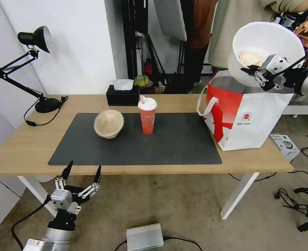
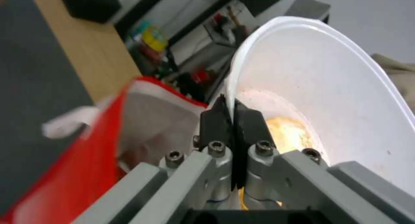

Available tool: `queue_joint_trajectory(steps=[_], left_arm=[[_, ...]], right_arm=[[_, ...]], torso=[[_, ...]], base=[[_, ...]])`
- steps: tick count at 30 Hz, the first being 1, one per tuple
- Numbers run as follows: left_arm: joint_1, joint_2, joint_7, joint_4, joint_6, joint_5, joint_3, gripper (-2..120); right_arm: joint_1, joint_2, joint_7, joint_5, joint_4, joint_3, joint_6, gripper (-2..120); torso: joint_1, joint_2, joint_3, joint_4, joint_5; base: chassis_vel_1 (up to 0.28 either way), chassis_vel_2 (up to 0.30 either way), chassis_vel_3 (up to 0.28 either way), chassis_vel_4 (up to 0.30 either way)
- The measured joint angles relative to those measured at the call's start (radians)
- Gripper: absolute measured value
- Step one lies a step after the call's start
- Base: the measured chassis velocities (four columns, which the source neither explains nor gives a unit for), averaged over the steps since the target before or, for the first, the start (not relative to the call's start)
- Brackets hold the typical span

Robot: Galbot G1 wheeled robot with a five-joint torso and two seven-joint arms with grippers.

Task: Pick up the trash from the table and place it into the takeout bag.

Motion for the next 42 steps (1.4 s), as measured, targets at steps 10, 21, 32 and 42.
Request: queue_joint_trajectory(steps=[10, 21, 32, 42], left_arm=[[-0.002, -0.004, 0.006, 0.009, 0.0, 0.004, 0.001, 100], [0.0, -0.011, 0.01, 0.009, -0.001, 0.008, 0.004, 100], [0.002, -0.014, 0.014, 0.009, -0.002, 0.009, 0.003, 100], [0.002, -0.018, 0.016, 0.016, -0.002, 0.014, 0.003, 100]], right_arm=[[0.011, 0.061, 0.028, -0.075, -0.076, -0.021, 0.019, 0], [0.009, 0.115, 0.04, -0.128, -0.15, -0.03, 0.036, 0], [0.007, 0.169, 0.052, -0.167, -0.21, -0.042, 0.052, 0], [-0.005, 0.215, 0.053, -0.194, -0.254, -0.044, 0.063, 0]], torso=[[0.0, 0.0, 0.0, 0.0, -0.0001], [0.0, 0.0, 0.0, 0.0, -0.0001], [0.0, 0.0, 0.0, 0.0, -0.0001], [0.0, 0.0, 0.0, 0.0, -0.0001]], base=[[0.0, 0.0, 0.0, 0.0], [0.0, 0.0, 0.0, 0.0], [0.0, 0.0, 0.0, 0.0], [0.0, 0.0, 0.0, 0.0]])
